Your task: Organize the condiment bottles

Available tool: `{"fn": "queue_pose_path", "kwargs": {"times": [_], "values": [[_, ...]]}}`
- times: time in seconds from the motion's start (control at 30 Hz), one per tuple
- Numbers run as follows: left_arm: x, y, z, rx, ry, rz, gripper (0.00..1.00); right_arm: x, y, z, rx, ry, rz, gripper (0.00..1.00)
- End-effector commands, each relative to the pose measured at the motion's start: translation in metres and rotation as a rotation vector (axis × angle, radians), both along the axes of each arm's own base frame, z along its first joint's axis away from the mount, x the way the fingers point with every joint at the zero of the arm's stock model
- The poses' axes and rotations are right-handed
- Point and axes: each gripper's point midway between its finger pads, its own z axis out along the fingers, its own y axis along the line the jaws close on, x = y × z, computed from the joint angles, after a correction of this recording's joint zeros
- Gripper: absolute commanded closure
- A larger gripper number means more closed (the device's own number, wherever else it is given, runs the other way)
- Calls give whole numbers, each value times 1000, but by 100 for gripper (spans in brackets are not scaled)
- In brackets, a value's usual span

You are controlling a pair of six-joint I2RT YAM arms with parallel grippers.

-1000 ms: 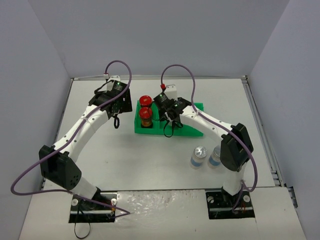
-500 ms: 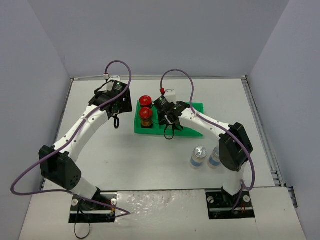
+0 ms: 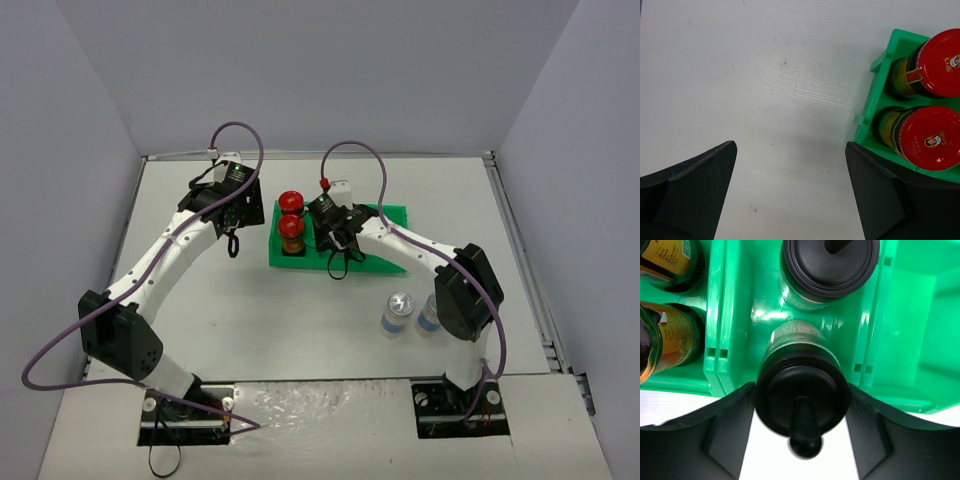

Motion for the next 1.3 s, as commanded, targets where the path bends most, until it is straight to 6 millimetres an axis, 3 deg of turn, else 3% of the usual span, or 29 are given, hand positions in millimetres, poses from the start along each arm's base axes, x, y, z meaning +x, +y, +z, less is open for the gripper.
{"fn": "queue_pose_path", "kwargs": {"times": [0.0, 0.17, 0.4, 0.8, 0.93, 1.07, 1.2, 1.27], "values": [[6, 3, 20, -8, -60, 8, 12, 4, 3, 18, 25, -58, -16, 26], [5, 3, 20, -7, -60, 9, 12, 2, 4, 17, 10, -57, -14, 14], [5, 3, 20, -8, -58, 8, 12, 0, 7, 34, 5, -95, -9, 11], [9, 4, 25, -4, -77, 7, 12, -10, -2, 111, 60, -222, -19, 8], [10, 3, 27, -1, -78, 4, 12, -21, -19, 138, 75, -262, -47, 8], [11, 2, 29, -5, -81, 1, 12, -37, -43, 150, 63, -269, -83, 8], [12, 1, 31, -7, -85, -2, 12, -56, -60, 143, 67, -241, -97, 8], [11, 2, 31, -5, -84, -2, 12, -70, -70, 129, 61, -206, -103, 7]]}}
